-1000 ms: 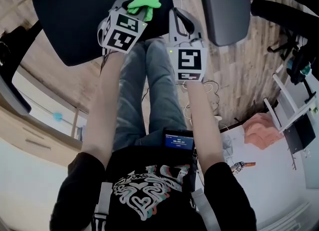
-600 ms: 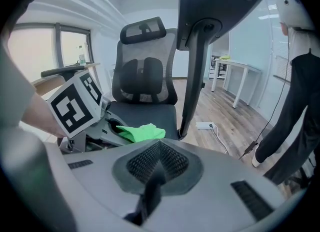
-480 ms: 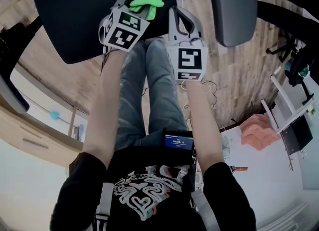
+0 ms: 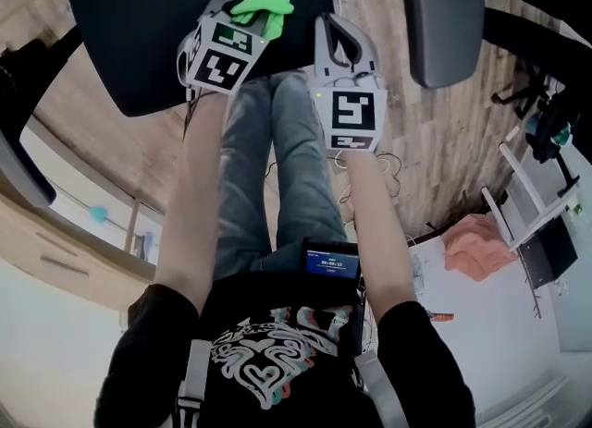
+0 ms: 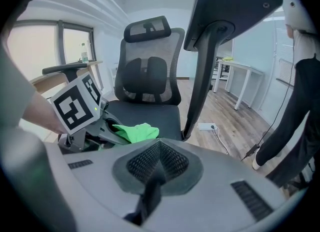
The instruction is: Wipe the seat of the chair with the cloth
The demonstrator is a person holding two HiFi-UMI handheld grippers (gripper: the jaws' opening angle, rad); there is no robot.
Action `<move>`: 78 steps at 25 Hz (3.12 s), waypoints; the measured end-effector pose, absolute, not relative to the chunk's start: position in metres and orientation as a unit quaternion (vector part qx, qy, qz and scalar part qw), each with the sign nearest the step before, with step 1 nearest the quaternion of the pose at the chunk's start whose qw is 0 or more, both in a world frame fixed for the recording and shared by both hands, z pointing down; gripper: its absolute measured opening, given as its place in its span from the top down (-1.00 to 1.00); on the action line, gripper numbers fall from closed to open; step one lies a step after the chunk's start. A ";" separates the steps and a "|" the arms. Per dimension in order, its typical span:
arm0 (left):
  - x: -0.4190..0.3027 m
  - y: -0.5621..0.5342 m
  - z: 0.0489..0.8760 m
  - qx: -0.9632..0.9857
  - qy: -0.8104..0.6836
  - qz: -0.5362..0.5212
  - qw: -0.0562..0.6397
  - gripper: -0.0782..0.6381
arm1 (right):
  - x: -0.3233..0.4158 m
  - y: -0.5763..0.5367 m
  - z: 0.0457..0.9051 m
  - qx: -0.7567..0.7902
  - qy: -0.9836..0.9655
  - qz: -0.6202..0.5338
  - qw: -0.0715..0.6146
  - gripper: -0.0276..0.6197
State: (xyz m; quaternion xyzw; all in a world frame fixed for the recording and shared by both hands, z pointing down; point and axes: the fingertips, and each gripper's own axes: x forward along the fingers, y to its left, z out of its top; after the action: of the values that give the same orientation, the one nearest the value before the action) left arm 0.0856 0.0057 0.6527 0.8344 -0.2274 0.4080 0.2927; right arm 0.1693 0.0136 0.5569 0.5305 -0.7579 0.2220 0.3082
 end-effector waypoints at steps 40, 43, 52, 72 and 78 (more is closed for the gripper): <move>-0.130 0.019 0.664 0.725 -0.388 0.460 0.336 0.49 | 0.091 -0.016 0.553 0.435 -0.817 0.182 0.331 0.91; -0.142 0.021 0.664 0.717 -0.400 0.459 0.340 0.49 | 0.092 -0.017 0.550 0.434 -0.818 0.177 0.332 0.91; -0.175 0.024 0.663 0.698 -0.432 0.456 0.345 0.49 | 0.089 -0.014 0.550 0.432 -0.821 0.176 0.330 0.91; -0.180 0.022 0.666 0.692 -0.441 0.461 0.340 0.49 | 0.097 -0.007 0.553 0.441 -0.814 0.186 0.330 0.91; -0.173 0.019 0.666 0.690 -0.442 0.459 0.343 0.49 | 0.108 -0.004 0.557 0.448 -0.809 0.194 0.328 0.91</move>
State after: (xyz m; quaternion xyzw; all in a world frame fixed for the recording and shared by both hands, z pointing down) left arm -0.1730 0.0188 0.6663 0.6900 -0.4418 0.4590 0.3435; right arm 0.1081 -0.0039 0.5573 0.4485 -0.8086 0.1943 0.3275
